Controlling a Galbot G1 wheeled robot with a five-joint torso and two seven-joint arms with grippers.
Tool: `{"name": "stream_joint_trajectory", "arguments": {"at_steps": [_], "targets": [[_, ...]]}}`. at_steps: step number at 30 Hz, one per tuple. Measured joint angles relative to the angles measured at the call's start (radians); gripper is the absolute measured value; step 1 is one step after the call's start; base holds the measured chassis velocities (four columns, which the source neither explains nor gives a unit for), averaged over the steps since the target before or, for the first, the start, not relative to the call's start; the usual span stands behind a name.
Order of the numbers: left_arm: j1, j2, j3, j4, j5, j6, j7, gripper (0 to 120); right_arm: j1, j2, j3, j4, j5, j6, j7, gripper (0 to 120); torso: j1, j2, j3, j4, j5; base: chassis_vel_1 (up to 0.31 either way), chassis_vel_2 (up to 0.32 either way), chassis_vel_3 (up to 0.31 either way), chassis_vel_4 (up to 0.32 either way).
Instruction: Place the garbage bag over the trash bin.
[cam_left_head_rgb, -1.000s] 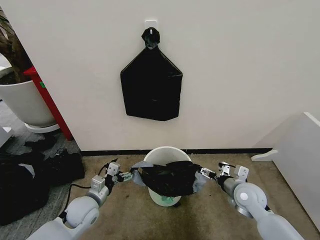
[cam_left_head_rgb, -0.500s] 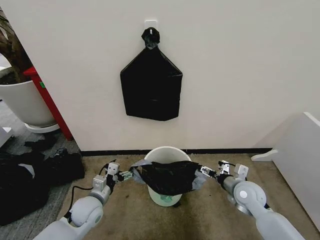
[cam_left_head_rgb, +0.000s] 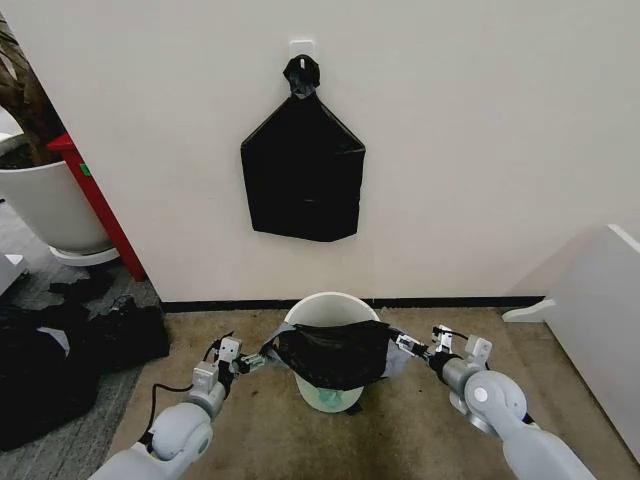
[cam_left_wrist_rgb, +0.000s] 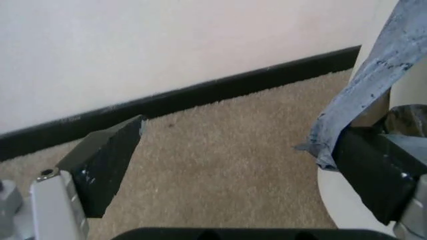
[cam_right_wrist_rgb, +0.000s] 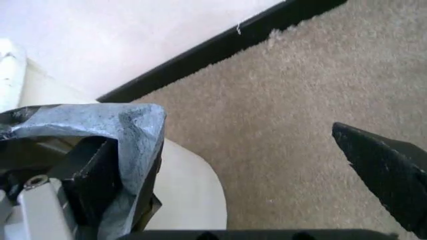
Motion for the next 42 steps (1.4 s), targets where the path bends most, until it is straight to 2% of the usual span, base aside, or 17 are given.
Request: {"name": "stream_joint_trajectory", "arguments": {"at_steps": [4,9,15,20,25,28,32,33,38,42], "targets": [[0.003,0.013,0.000,-0.025,0.010,-0.017,0.010,100,-0.018,-0.020,0.003,0.017,-0.010,0.008,-0.009,100,0.000,0.000,0.000,-0.0002,0.0000,0.000,0.000,0.000,0.000],[0.042,0.078,-0.019,-0.112,0.015,-0.040,0.062,100,-0.057,-0.076,0.022,0.076,-0.015,0.014,-0.010,100,0.000,0.000,0.000,0.0000,0.0001,0.000,0.000,0.000,0.000],[0.072,0.131,-0.036,-0.173,0.013,-0.065,0.104,100,-0.100,-0.116,0.047,0.120,-0.015,0.018,-0.008,100,0.000,0.000,0.000,0.0001,0.0001,0.000,0.000,0.000,0.000],[0.075,0.149,-0.042,-0.204,0.006,-0.070,0.111,100,-0.132,-0.134,0.070,0.143,-0.023,0.024,-0.032,100,0.000,0.000,0.000,-0.0001,0.0000,0.000,0.000,0.000,0.000],[0.075,0.153,-0.042,-0.219,-0.001,-0.070,0.113,100,-0.137,-0.139,0.086,0.106,-0.040,0.037,-0.140,100,0.000,0.000,0.000,-0.0001,0.0000,0.000,0.000,0.000,0.000],[0.075,0.155,-0.040,-0.222,-0.003,-0.070,0.115,100,-0.118,-0.150,0.089,0.035,-0.061,0.042,-0.313,100,0.000,0.000,0.000,-0.0001,0.0001,0.000,0.000,0.000,0.000],[0.078,0.160,-0.042,-0.230,-0.007,-0.070,0.115,100,-0.102,-0.170,0.088,-0.018,-0.076,0.051,-0.459,100,0.000,0.000,0.000,0.0000,0.0001,0.000,0.000,0.000,0.000],[0.078,0.160,-0.042,-0.230,-0.007,-0.070,0.115,100,-0.102,-0.170,0.088,-0.018,-0.076,0.051,-0.459,100,0.000,0.000,0.000,0.0000,0.0001,0.000,0.000,0.000,0.000],[0.082,0.173,-0.055,-0.246,-0.042,-0.081,0.130,100,-0.101,-0.207,0.116,-0.075,-0.077,0.065,-0.689,100,0.000,0.000,0.000,-0.0001,0.0000,0.000,0.000,0.000,0.000],[0.083,0.179,-0.059,-0.257,-0.078,-0.095,0.137,100,-0.109,-0.219,0.134,-0.079,-0.070,0.071,-0.730,100,0.000,0.000,0.000,-0.0001,0.0000,0.000,0.000,0.000,0.000]]}}
